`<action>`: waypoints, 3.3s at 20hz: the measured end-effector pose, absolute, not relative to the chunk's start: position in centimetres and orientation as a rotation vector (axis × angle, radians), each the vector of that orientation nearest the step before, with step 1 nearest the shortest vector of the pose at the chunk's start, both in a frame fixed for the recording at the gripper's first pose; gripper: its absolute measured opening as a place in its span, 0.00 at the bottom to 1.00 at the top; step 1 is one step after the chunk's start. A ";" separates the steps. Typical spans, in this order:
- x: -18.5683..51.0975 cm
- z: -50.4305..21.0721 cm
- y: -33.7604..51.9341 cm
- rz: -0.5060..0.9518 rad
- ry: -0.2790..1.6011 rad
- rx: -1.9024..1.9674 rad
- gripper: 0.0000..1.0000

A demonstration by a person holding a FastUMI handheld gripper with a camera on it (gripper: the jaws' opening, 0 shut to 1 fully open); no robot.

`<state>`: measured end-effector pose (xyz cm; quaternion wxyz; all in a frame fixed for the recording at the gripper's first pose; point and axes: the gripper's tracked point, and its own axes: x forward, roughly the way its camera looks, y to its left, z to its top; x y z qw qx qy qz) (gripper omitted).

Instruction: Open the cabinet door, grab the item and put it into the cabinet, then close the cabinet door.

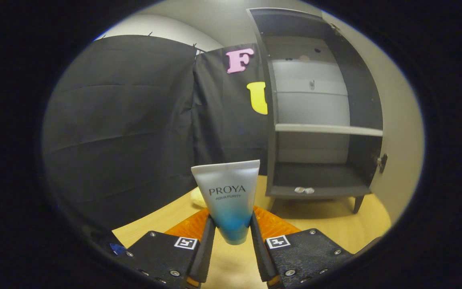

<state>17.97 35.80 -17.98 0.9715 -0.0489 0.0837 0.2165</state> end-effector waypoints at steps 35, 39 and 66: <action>52.0 -6.0 19.7 0.036 0.196 0.033 0.61; 50.8 -4.3 20.5 0.072 0.154 0.039 0.93; 11.9 3.9 17.2 0.158 0.040 0.038 0.93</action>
